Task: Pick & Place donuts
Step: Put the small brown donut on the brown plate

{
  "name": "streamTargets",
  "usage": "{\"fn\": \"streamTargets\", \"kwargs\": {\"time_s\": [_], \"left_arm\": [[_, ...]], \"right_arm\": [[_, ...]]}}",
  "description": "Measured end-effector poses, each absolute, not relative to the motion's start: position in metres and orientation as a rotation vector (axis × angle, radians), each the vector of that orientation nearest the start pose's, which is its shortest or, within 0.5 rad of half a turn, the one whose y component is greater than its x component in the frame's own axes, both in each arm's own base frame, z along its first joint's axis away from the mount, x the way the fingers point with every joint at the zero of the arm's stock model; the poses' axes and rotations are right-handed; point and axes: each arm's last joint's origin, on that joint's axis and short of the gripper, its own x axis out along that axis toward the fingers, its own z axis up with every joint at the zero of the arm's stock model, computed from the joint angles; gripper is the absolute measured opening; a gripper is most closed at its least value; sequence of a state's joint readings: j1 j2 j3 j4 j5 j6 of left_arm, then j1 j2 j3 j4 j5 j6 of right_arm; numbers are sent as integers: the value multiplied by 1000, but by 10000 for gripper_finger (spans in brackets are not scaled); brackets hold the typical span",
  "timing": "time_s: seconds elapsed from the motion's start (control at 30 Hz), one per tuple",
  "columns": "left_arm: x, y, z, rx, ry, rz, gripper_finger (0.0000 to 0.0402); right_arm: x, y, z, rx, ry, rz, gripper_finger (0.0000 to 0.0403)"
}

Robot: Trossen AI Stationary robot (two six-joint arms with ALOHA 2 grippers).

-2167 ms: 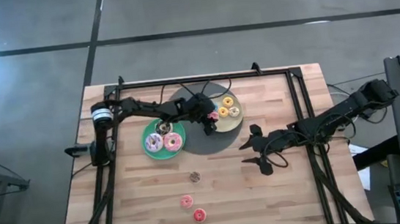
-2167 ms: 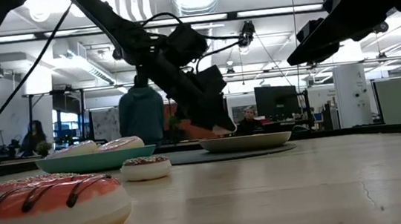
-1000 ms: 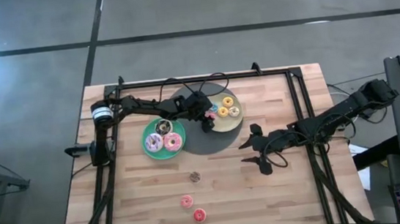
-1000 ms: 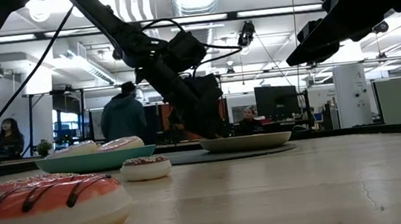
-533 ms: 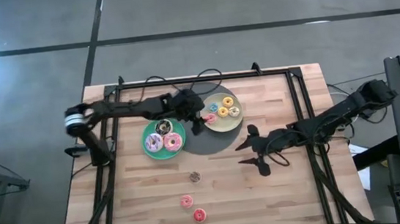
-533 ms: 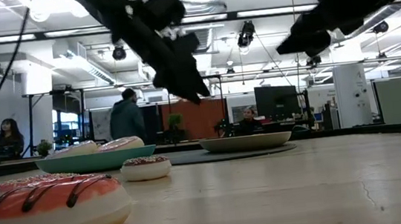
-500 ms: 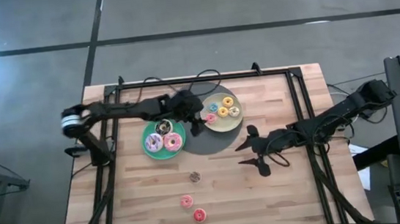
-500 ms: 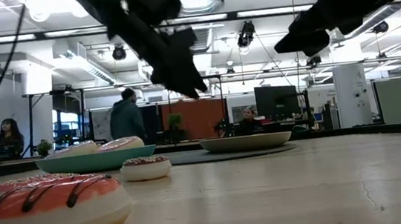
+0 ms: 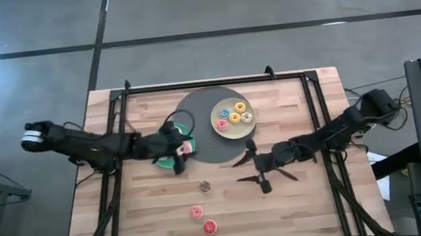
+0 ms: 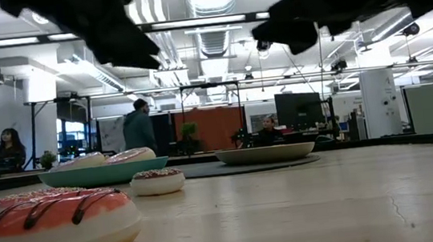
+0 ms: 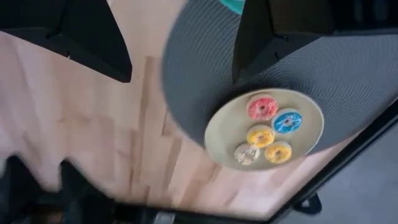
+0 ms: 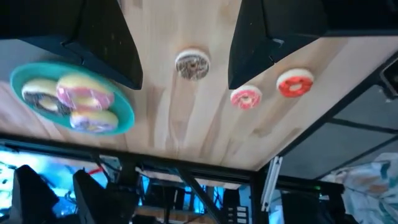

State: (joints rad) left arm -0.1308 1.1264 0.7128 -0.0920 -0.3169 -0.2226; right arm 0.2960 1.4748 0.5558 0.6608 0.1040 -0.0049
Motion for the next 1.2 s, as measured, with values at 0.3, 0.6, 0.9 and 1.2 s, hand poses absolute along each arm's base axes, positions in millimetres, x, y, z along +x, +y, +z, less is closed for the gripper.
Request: {"fn": "streamTargets", "kwargs": {"time_s": [0.3, 0.6, 0.9, 1.2], "left_arm": [[206, -48, 232, -164, 328, 228, 253], [198, -61, 225, -175, 328, 189, 253], [192, -77, 227, -96, 290, 153, 253], [181, -95, 229, -5, 237, 210, 253]], "right_arm": [[336, 98, 174, -167, 260, 222, 230], [377, 97, 156, -102, 309, 291, 287], [397, 99, 129, -91, 412, 309, 321], [412, 94, 107, -57, 441, 282, 317]]}}
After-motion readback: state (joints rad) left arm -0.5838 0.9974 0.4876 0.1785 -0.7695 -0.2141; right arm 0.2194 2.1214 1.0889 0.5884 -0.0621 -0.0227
